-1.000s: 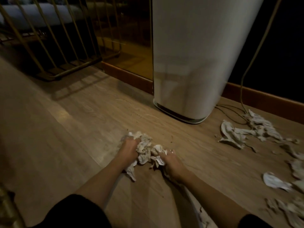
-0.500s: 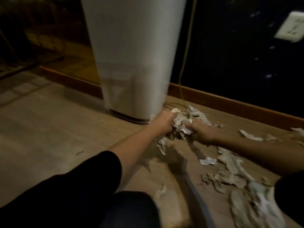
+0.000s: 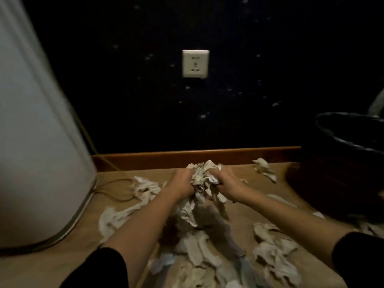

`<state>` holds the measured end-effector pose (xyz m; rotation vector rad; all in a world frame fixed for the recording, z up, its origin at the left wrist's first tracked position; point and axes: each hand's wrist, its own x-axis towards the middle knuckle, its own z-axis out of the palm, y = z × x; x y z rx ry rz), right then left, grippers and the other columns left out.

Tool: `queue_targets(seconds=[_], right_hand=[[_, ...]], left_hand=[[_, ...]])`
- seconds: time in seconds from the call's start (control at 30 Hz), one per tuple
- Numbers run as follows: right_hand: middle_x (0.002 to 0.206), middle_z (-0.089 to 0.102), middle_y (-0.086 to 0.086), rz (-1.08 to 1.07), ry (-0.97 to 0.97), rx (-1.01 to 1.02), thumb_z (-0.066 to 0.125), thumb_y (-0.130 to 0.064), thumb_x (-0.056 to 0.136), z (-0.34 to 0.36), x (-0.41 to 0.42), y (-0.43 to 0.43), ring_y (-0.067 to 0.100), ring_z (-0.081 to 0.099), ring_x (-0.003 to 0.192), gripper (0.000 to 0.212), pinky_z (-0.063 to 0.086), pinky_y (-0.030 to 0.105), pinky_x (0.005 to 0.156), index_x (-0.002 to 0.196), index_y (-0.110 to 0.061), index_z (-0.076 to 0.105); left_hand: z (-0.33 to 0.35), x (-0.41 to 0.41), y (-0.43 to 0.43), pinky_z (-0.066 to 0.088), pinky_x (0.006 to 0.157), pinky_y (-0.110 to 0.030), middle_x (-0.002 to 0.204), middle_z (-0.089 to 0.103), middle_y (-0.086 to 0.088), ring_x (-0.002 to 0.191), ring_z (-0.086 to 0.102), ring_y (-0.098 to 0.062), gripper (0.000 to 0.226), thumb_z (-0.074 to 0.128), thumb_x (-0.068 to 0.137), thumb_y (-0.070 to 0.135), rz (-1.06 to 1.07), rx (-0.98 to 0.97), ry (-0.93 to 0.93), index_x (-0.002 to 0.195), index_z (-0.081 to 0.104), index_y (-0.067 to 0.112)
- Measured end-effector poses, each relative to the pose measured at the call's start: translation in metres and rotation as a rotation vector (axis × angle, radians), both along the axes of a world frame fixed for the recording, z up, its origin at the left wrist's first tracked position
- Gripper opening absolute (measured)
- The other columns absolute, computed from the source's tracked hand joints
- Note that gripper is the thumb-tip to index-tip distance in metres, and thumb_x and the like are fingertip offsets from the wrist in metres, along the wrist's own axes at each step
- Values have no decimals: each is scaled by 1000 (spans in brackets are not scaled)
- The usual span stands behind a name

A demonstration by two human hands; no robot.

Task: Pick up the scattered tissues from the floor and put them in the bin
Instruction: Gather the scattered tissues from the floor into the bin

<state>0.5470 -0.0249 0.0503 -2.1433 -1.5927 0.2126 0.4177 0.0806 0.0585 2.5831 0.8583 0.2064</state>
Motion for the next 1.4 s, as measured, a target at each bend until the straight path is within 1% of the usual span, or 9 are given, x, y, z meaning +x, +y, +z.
queue_targets(seconds=[0.13,0.23,0.43,0.63,0.8,0.9,1.03,1.17,1.4], right_hand=[[121,51,11,-162,46,-10,51,-7,86,-20,53,-33,33,41,119,29,34,46,100,111,-20,53],[129,49,12,-244,44,19,51,-6,86,-18,81,-62,33,37,128,37,30,50,108,119,-20,49],[133,40,21,-500,-109,92,49,-9,86,84,193,-121,45,36,122,50,29,44,103,135,-14,41],[108,49,21,-715,-145,197,49,-7,80,148,297,-184,42,44,105,13,34,42,84,93,-8,48],[128,41,20,-918,-117,307,47,-14,86,137,340,-215,42,37,115,33,31,39,96,119,-14,50],[138,29,24,-1010,3,272,47,-18,91,106,348,-229,45,32,121,42,31,40,102,132,-15,40],[141,32,15,-995,94,35,55,-39,86,79,350,-236,44,39,124,46,38,50,102,129,-28,42],[133,49,11,-1048,-79,26,60,-39,85,86,335,-221,35,48,121,46,44,49,98,127,-22,53],[103,62,9,-578,-349,399,52,-23,90,86,241,-124,26,55,99,24,51,40,83,108,-12,63]], left_hand=[[-16,64,-26,48,97,-37,122,58,-11,117,52,-29,49,61,78,0,-63,-42,-45,125,54,14],[-12,103,-43,51,89,-37,109,64,-10,106,58,-28,35,63,74,4,-147,-27,-79,107,63,17],[77,235,-90,53,81,-42,100,66,-14,97,60,-31,31,61,69,7,-356,-1,-286,99,61,15],[147,359,-146,50,86,-44,112,56,-16,103,55,-32,48,61,71,4,-522,-21,-395,116,45,11],[146,425,-187,45,93,-50,117,45,-16,109,47,-36,51,60,73,17,-560,-66,-533,118,37,18],[120,446,-202,36,101,-49,128,34,-16,121,32,-39,61,61,77,19,-578,-26,-390,129,31,21],[92,458,-195,31,108,-51,141,34,-12,129,28,-39,69,65,76,34,-635,192,9,137,33,30],[94,437,-183,52,92,-39,119,64,-10,105,61,-23,41,60,83,21,-565,43,-324,124,56,18],[99,332,-104,53,78,-33,96,66,-7,90,61,-20,23,55,80,1,-517,148,-547,96,66,14]])
